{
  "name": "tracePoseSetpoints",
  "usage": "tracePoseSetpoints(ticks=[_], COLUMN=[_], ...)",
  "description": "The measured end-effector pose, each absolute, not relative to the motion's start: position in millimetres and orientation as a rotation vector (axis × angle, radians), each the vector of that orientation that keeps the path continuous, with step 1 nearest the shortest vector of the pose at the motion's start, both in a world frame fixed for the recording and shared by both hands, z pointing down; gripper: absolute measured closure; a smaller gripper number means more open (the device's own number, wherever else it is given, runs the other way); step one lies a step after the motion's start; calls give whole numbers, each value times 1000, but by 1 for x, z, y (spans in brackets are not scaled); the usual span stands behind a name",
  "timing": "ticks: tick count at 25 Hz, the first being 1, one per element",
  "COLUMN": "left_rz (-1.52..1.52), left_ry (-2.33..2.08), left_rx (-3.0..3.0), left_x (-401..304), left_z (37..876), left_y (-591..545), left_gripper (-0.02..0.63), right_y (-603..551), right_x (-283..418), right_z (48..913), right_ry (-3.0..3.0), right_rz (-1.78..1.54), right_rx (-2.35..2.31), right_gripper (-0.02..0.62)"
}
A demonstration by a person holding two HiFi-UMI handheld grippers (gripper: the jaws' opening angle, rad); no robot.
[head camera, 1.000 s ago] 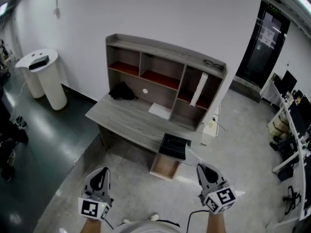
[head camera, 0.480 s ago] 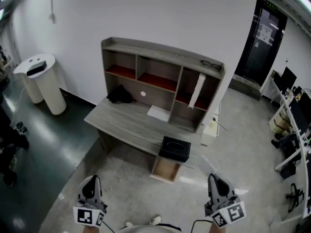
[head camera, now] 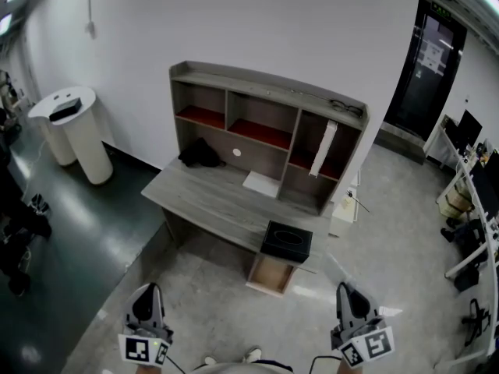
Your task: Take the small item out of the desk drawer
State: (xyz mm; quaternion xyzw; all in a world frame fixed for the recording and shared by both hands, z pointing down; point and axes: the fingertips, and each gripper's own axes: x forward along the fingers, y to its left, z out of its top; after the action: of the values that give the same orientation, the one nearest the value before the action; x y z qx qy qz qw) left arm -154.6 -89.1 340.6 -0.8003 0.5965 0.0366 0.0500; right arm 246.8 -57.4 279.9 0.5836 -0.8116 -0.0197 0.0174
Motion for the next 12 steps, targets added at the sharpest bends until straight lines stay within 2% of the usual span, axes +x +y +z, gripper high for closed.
tracePoseSetpoints(ticks=[12], left_rz=[114], left_ry=[1849], left_rx=[-2415], left_x=[-169], left_z=[339], left_y=[-84], left_gripper=[589], right_y=[-68], right_x=[227], right_z=[278], right_ry=[-2569], right_rz=[-73], right_rx=[1763], right_gripper=[566])
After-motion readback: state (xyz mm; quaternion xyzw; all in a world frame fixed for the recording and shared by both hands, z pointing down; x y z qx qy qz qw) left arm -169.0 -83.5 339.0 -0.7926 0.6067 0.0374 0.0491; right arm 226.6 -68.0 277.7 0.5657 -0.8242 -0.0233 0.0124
